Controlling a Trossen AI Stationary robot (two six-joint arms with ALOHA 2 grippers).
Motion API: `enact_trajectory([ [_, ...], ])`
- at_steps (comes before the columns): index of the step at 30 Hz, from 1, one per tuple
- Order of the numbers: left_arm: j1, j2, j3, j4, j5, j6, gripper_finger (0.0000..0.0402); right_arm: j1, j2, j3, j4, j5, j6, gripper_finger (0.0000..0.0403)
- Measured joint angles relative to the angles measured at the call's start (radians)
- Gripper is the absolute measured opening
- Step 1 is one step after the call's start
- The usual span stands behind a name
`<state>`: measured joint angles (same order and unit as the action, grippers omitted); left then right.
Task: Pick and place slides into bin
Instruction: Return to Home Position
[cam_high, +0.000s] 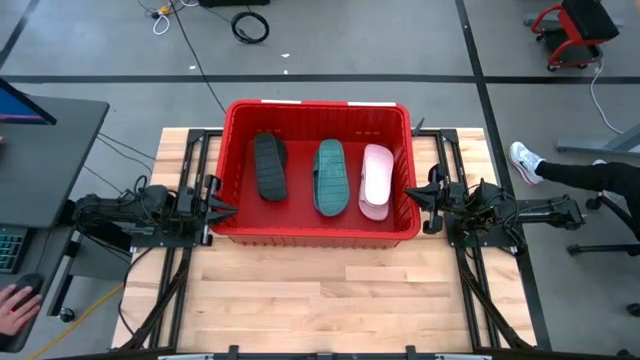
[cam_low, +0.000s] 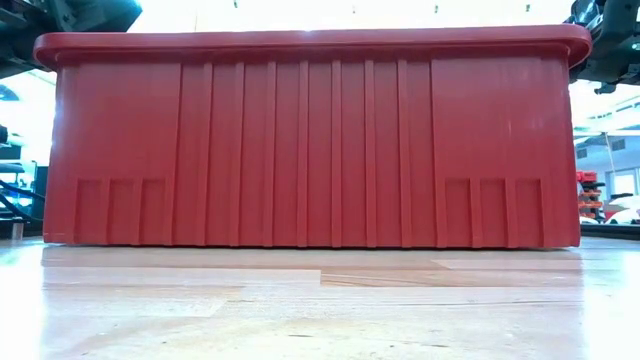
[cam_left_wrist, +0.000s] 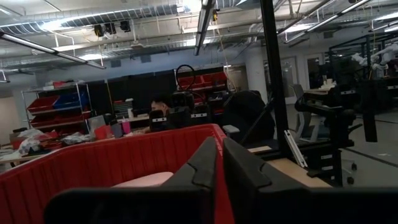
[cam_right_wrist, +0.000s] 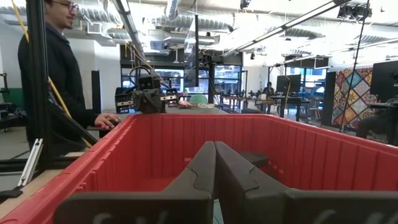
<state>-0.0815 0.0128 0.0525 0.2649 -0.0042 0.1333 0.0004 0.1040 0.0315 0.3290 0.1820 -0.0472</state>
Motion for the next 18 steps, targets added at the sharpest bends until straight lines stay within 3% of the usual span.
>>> enact_trajectory([
  [18,0.0,0.0,0.0,0.0,0.0,0.0,0.0038,0.0,0.0,0.0,0.0,0.0,0.0,0.0014],
])
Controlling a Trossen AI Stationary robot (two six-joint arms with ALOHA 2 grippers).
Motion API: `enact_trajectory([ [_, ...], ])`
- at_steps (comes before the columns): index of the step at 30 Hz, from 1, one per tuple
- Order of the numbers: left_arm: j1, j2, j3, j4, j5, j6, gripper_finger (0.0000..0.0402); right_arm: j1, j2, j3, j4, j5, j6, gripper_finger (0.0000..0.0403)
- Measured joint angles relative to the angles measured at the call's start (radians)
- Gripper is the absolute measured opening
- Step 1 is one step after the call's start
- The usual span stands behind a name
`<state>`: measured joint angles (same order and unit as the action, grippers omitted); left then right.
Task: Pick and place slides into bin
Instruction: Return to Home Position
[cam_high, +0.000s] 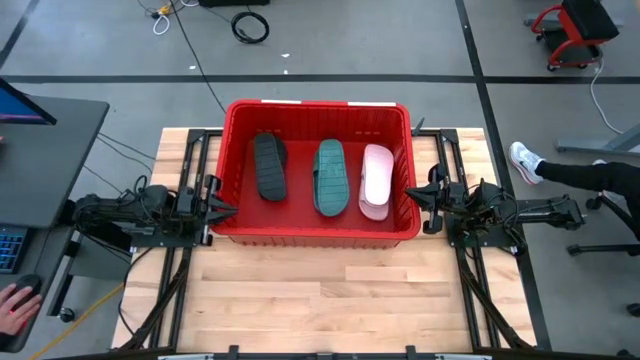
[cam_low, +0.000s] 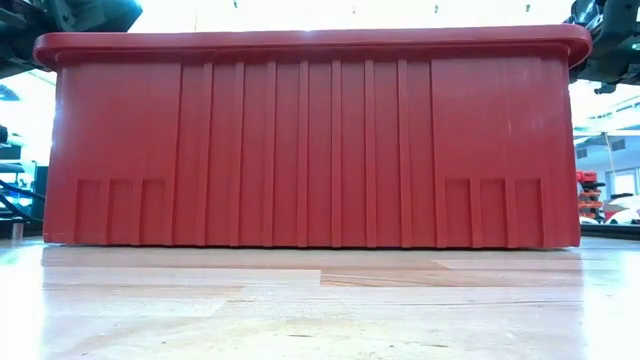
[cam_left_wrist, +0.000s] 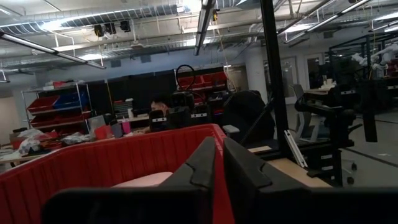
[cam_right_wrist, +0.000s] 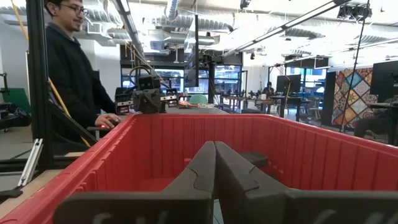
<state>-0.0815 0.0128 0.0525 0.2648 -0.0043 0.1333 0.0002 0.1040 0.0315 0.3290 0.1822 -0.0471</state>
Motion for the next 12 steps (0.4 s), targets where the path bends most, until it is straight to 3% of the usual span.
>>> enact_trajectory([
  [12,0.0,0.0,0.0,0.0,0.0,0.0,0.0031,0.0,0.0,0.0,0.0,0.0,0.0,0.0014],
])
